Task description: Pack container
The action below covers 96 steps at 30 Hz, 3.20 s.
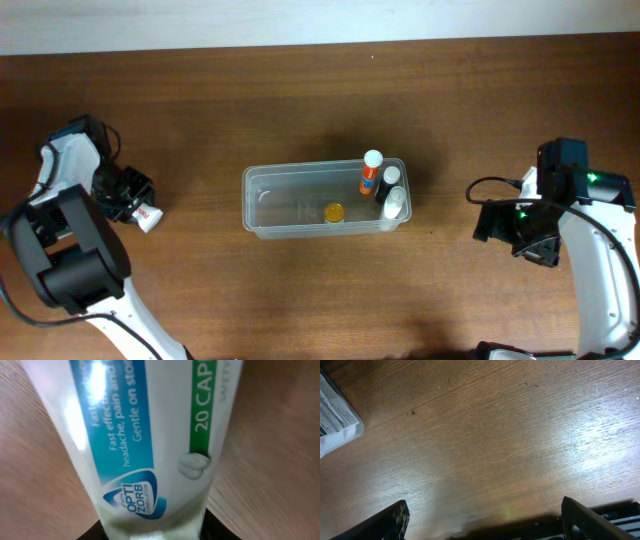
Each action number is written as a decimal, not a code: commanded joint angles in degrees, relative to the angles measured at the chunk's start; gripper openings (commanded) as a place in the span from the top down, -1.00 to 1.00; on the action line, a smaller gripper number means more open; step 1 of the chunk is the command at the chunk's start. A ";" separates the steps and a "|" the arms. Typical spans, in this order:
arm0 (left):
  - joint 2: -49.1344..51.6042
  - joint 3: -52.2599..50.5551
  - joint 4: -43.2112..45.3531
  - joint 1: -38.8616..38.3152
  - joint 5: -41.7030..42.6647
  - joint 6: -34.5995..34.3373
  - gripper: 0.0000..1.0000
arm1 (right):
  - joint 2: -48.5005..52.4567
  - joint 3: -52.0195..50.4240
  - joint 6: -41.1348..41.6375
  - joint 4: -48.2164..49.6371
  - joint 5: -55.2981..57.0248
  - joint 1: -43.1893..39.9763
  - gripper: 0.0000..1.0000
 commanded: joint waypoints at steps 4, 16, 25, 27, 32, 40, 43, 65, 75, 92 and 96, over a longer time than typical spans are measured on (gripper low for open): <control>-21.03 1.77 -1.07 -15.96 0.26 13.16 0.22 | -0.63 0.02 -0.48 0.42 -0.28 -0.28 -0.78; -24.59 0.15 -2.38 -45.33 1.01 54.10 0.06 | -0.63 0.02 -0.46 0.44 -0.28 -0.28 -0.78; -17.97 -4.85 0.70 -48.83 -0.79 62.79 0.14 | -0.63 0.02 -0.48 0.42 -0.31 -0.28 -0.78; -15.89 -4.98 2.67 -48.72 -3.32 62.77 0.17 | -0.63 0.02 -0.46 0.39 -0.31 -0.28 -0.78; -14.78 -4.96 6.03 -48.68 -5.92 62.23 0.17 | -0.63 0.02 -0.48 0.39 -0.31 -0.28 -0.78; -14.78 -4.96 6.08 -47.54 -7.34 61.05 -0.99 | -0.63 0.02 -0.48 0.39 -0.31 -0.28 -0.78; -14.86 -4.68 5.25 -47.34 -7.76 60.54 -0.99 | -0.63 0.02 -0.48 0.39 -0.28 -0.28 -0.78; -34.05 -1.33 7.65 -20.94 -10.25 17.77 -0.99 | 0.37 16.09 -5.22 19.89 -0.85 16.48 -0.97; -47.39 -9.68 6.64 -20.79 -6.69 26.56 -0.99 | -14.14 9.11 -2.01 18.29 8.41 16.68 -0.96; -98.53 -49.96 11.76 -21.97 -2.67 30.01 -0.99 | -56.74 -27.19 -1.88 23.32 8.79 16.57 -0.97; -98.53 -49.96 6.60 -21.97 -2.69 30.01 -0.99 | -56.72 -27.19 -1.88 23.08 8.79 16.57 -0.97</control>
